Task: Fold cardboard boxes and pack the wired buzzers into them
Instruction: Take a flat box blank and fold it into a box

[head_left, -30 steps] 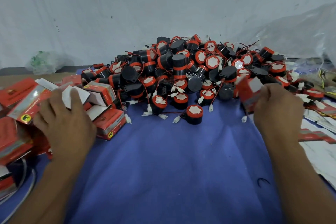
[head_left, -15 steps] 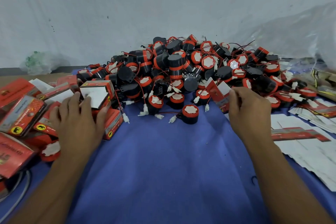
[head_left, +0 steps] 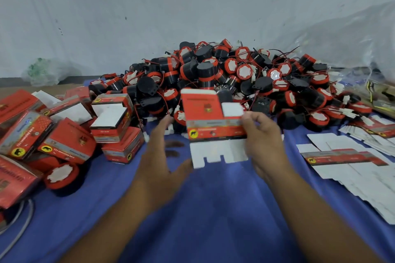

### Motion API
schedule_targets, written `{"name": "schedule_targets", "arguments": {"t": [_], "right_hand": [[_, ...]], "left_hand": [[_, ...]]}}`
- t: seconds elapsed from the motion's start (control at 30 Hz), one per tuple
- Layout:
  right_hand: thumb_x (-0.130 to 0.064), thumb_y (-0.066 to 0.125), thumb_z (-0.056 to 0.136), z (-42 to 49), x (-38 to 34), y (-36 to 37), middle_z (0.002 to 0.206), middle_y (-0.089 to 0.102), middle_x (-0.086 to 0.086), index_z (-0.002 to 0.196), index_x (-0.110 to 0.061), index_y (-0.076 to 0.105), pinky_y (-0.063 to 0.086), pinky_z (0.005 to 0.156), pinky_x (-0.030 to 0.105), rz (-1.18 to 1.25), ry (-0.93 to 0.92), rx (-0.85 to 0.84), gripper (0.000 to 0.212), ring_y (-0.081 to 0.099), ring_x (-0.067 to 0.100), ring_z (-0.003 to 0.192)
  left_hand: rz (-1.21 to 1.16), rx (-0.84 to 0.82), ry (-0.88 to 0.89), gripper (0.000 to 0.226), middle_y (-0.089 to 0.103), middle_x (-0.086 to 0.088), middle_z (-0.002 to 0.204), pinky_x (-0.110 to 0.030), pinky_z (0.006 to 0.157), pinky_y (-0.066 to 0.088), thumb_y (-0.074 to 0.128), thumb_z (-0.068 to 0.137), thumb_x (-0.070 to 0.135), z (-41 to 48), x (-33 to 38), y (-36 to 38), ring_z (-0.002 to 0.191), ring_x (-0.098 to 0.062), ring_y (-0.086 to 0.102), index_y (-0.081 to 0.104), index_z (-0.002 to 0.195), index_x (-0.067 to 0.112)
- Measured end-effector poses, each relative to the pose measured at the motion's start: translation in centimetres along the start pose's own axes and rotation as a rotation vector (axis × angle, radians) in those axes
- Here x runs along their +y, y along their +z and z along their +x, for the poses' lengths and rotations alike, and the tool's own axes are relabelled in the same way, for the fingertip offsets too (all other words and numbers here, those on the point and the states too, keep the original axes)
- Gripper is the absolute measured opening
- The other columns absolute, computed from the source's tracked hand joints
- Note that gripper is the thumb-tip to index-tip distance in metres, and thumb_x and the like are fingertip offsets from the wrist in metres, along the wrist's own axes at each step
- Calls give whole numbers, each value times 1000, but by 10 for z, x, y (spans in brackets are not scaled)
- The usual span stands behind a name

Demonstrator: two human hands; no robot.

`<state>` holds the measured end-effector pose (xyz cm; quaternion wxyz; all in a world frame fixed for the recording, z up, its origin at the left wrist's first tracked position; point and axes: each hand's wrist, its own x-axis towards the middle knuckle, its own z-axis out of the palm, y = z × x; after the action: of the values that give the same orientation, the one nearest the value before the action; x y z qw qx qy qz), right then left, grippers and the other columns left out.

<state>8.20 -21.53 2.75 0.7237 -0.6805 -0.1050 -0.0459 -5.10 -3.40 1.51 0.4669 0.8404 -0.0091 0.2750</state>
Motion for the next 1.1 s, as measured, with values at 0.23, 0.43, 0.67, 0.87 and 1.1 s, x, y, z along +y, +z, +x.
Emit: {"name": "schedule_targets", "arguments": {"t": [0.23, 0.43, 0.67, 0.87, 1.1], "right_hand": [[-12, 55, 100, -24, 17, 28, 100, 69, 3, 128, -24, 55, 52, 77, 26, -398, -60, -354, 30, 65, 12, 84], [-3, 53, 92, -46, 3, 33, 134, 54, 16, 138, -5, 52, 45, 94, 23, -327, -217, -579, 46, 55, 26, 121], [-13, 68, 89, -56, -5, 35, 146, 44, -9, 150, -26, 39, 51, 100, 35, -295, -264, -814, 69, 45, 8, 134], [-48, 84, 75, -52, -2, 33, 151, 33, -18, 152, -34, 33, 37, 115, 43, -407, -227, -742, 94, 31, 6, 142], [-57, 87, 60, -50, 3, 33, 147, 33, -25, 147, -54, 20, 38, 115, 35, -344, -141, -805, 110, 34, -1, 138]], "left_hand": [[-410, -251, -52, 93, 47, 9, 149, -35, 99, 51, 72, 89, 32, -8, -1, 22, 128, -16, 56, 9, 158, 30], [-143, -204, -27, 96, 44, 38, 139, -19, 99, 47, 65, 80, 64, -11, -5, 20, 129, 7, 47, 10, 156, 41], [-334, 24, -170, 44, 71, 12, 117, -33, 94, 53, 49, 84, 57, -2, -12, 8, 111, -9, 66, 65, 121, 39], [-709, -101, -368, 37, 73, -12, 113, -29, 78, 57, 48, 89, 37, 0, -13, 8, 103, -27, 70, 74, 112, 22], [-938, -223, -432, 57, 69, -19, 117, -35, 78, 58, 67, 78, 37, -2, -11, 5, 104, -32, 69, 60, 127, 9]]}}
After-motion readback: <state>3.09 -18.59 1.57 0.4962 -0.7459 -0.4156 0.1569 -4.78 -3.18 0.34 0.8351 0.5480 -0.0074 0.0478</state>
